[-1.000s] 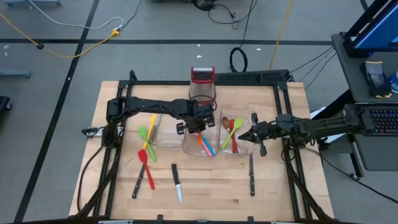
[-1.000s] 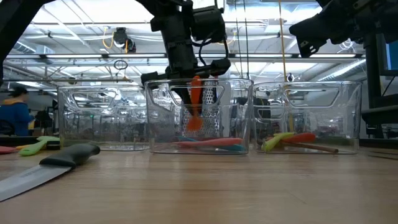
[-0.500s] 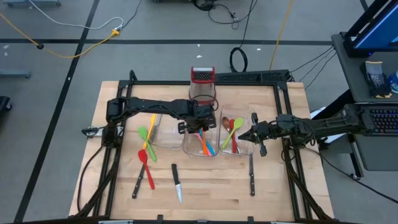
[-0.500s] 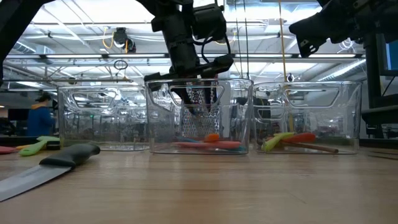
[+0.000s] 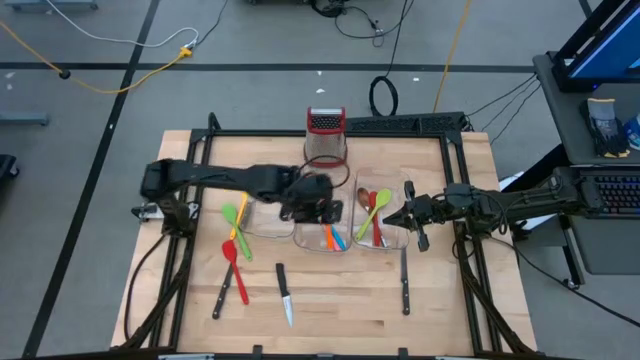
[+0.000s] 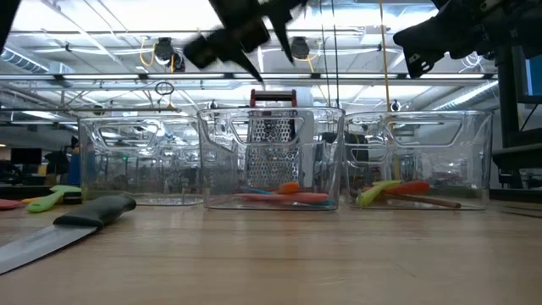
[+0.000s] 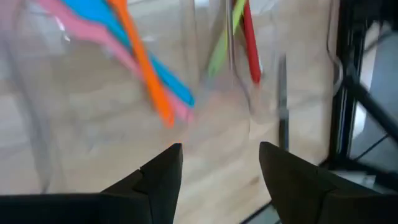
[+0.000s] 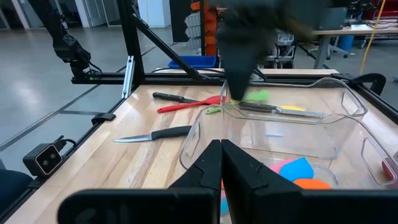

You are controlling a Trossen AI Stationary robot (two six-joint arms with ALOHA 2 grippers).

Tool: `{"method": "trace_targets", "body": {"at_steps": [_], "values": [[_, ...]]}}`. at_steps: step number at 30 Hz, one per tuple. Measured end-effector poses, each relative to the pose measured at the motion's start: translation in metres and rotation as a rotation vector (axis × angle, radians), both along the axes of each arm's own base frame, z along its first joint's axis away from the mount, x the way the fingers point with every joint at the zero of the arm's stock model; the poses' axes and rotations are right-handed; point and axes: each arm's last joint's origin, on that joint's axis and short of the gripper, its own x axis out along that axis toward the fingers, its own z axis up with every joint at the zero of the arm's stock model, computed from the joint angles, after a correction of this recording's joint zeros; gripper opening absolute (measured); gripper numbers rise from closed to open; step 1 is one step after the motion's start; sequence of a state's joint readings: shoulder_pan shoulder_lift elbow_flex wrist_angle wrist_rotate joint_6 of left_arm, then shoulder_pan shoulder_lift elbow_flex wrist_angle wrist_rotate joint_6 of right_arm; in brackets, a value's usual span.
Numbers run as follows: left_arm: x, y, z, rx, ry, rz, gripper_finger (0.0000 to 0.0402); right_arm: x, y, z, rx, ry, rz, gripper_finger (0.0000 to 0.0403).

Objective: Pick & Place Kitchen Items
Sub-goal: Put the red spatula into the middle transparent bin

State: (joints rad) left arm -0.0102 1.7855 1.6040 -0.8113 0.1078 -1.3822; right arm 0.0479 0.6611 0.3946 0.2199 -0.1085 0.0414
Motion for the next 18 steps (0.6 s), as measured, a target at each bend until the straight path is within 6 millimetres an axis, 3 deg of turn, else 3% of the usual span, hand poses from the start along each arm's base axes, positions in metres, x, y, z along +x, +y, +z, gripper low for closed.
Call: {"method": "trace_targets", "body": {"at_steps": [8,13,18], "values": [[-0.051,-0.071,0.037,0.125,0.019,-0.12,0.0218,0.0,0.0,0.002,0.027,-0.019,-0.004,0.0],[-0.076,-0.102,0.037,0.234,0.105,-0.155,0.0218,0.0,0.0,0.003,0.031,-0.026,-0.003,0.0],[-0.099,-0.118,0.029,0.312,0.258,-0.103,0.0218,0.0,0.0,0.003,0.031,-0.029,-0.003,0.0]]}}
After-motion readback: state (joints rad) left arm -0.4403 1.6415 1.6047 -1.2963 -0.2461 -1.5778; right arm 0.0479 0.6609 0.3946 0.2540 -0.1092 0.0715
